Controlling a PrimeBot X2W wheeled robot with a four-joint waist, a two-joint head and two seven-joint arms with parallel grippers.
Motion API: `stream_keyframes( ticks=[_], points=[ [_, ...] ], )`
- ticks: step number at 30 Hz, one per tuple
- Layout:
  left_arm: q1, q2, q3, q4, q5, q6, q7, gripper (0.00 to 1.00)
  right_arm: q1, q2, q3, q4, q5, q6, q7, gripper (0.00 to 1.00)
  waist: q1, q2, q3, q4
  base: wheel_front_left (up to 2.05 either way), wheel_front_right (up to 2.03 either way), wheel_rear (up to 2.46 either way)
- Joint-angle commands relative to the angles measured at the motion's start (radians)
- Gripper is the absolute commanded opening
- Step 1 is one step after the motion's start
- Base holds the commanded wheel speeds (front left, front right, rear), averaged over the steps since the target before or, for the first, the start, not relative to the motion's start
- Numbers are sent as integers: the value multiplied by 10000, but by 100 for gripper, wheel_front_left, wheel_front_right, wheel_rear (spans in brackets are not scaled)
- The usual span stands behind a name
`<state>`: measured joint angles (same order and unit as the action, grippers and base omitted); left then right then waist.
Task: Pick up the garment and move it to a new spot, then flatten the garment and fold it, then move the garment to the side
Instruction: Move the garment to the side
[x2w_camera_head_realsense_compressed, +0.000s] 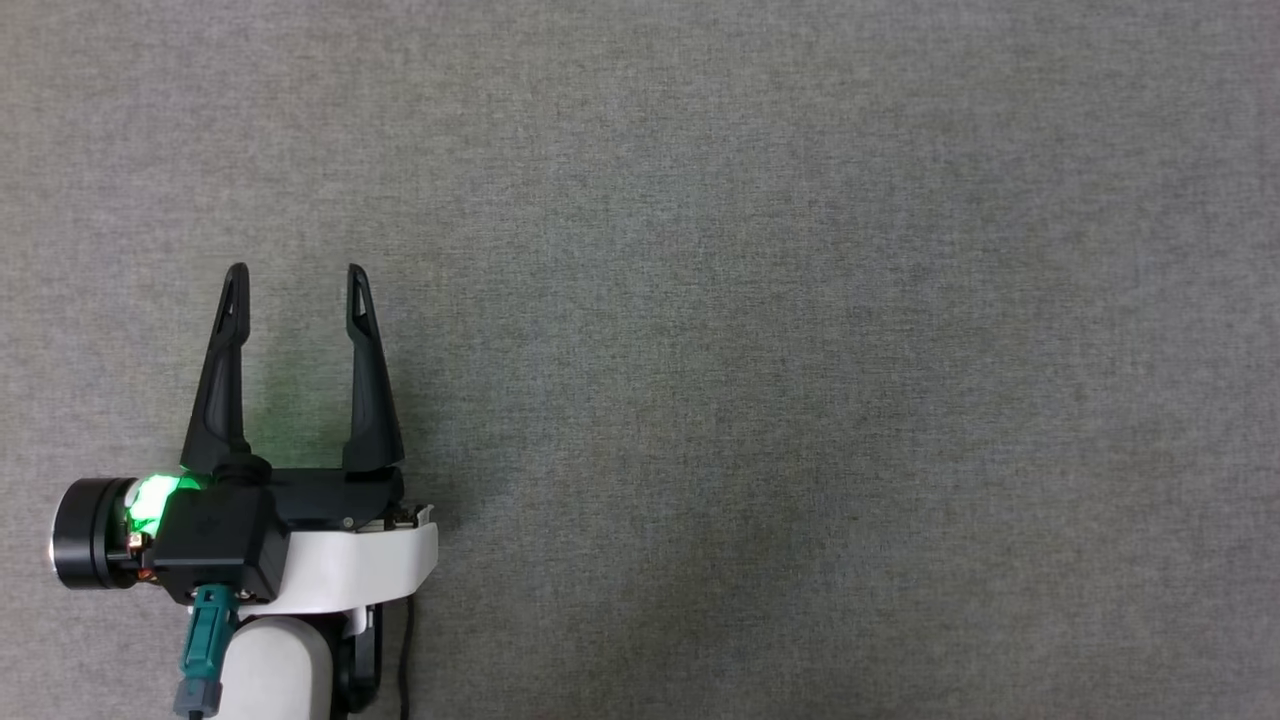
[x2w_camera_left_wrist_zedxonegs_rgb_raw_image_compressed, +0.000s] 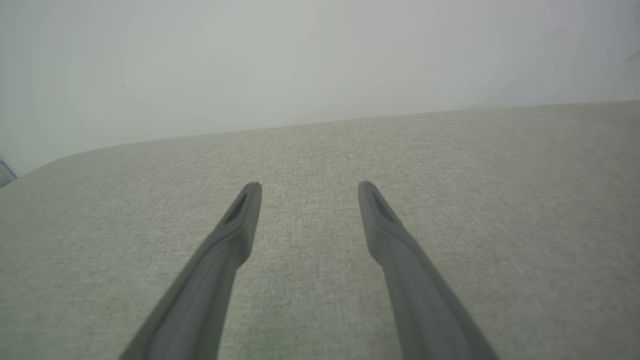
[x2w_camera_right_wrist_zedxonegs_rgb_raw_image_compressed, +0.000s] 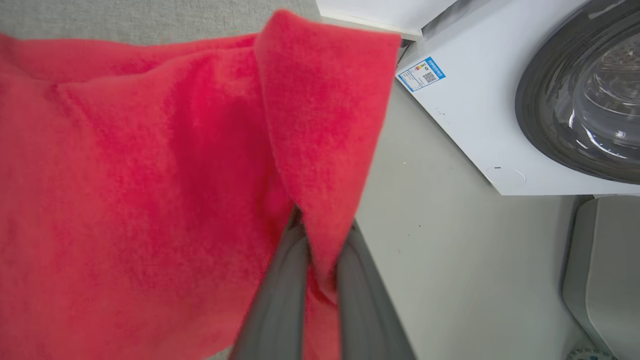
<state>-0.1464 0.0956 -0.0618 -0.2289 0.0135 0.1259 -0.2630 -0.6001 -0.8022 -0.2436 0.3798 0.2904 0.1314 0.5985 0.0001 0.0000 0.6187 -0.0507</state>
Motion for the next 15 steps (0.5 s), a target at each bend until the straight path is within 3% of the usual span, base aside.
stream_keyframes(
  ticks=[1, 2, 3, 9, 15],
  points=[
    [-70, 59, -39, -8, -16, 72, -22, 100, -254, 212, -145, 161, -240, -15, -166, 18, -1, 0, -38, 35, 0, 0, 0],
    [-54, 64, -39, 20, -36, 89, -22, 100, -310, 320, -225, 251, -355, -15, -254, 41, -1, 0, -86, 41, 0, 0, 0],
    [-14, 63, -35, 60, -50, 128, -22, 100, -339, 445, -258, 325, -496, -15, -355, 100, -1, 0, -163, 38, 0, 0, 0],
    [340, 3, -10, 261, -171, 259, -22, 100, -107, 923, -436, 535, -886, -15, -964, 100, -1, 0, -1063, 4, 0, 0, 0],
    [952, -44, 74, 510, -290, 345, -22, 100, 397, 1426, -351, -232, -892, -15, -2557, 100, -1, 0, -2242, -27, 0, 0, 0]
  ],
)
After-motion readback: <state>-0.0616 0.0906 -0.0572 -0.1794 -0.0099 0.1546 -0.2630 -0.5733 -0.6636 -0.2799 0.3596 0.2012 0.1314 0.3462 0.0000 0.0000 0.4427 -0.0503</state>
